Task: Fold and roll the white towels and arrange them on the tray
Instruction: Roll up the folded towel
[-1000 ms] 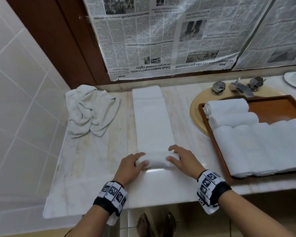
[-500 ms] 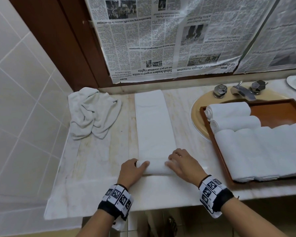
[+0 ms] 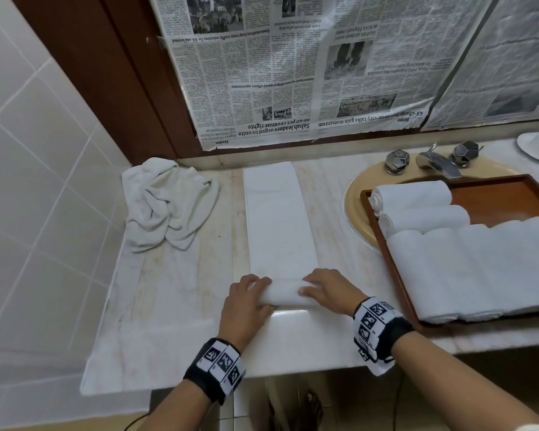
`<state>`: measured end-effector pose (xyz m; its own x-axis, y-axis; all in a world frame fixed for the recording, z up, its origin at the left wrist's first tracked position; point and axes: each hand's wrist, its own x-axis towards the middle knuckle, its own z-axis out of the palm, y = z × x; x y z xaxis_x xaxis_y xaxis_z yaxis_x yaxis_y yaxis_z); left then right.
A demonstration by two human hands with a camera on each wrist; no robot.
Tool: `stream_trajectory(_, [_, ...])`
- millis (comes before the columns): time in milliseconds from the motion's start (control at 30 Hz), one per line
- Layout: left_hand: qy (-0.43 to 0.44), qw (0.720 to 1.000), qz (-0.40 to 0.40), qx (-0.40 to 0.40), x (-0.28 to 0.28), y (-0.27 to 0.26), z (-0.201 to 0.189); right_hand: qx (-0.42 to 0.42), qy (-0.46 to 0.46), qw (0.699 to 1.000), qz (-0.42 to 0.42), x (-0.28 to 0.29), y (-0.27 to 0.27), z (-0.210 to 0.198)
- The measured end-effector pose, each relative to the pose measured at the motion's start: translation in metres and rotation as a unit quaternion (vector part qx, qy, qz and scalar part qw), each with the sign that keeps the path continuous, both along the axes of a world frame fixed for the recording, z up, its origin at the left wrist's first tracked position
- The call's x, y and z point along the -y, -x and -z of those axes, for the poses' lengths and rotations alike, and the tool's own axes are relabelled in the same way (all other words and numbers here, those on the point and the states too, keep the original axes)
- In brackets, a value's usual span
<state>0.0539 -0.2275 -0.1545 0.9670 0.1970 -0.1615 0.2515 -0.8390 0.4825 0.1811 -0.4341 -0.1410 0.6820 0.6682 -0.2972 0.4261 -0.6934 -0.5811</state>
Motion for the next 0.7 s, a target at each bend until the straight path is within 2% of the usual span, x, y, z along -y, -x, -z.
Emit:
stream_trajectory(100, [0.041,0.999,0.0,-0.016,-0.013,-0.01,-0.003,0.061,0.013,0.998,0.002,-0.001,0.011,0.004])
stream_trajectory(233, [0.112,0.992,-0.002,-0.061,-0.03,-0.03,-0.016,0.194,-0.004,0.981,-0.002,0.001,0.029,0.013])
stream_trajectory(300, [0.157,0.984,-0.016,-0.08,-0.036,-0.035,-0.02,0.216,-0.006,0.976,-0.014,0.003,0.031,0.017])
stream_trajectory(467, [0.193,0.974,-0.034,-0.114,-0.039,-0.032,-0.021,0.029,0.009,0.999,-0.022,0.008,0.012,0.011])
stream_trajectory(567, [0.21,0.971,-0.066,-0.091,-0.033,-0.025,-0.019,-0.02,0.004,1.0,-0.022,0.007,0.004,0.004])
stream_trajectory(700, [0.202,0.969,-0.127,-0.067,-0.024,-0.018,-0.015,-0.089,-0.013,0.995,0.047,0.009,0.008,0.006])
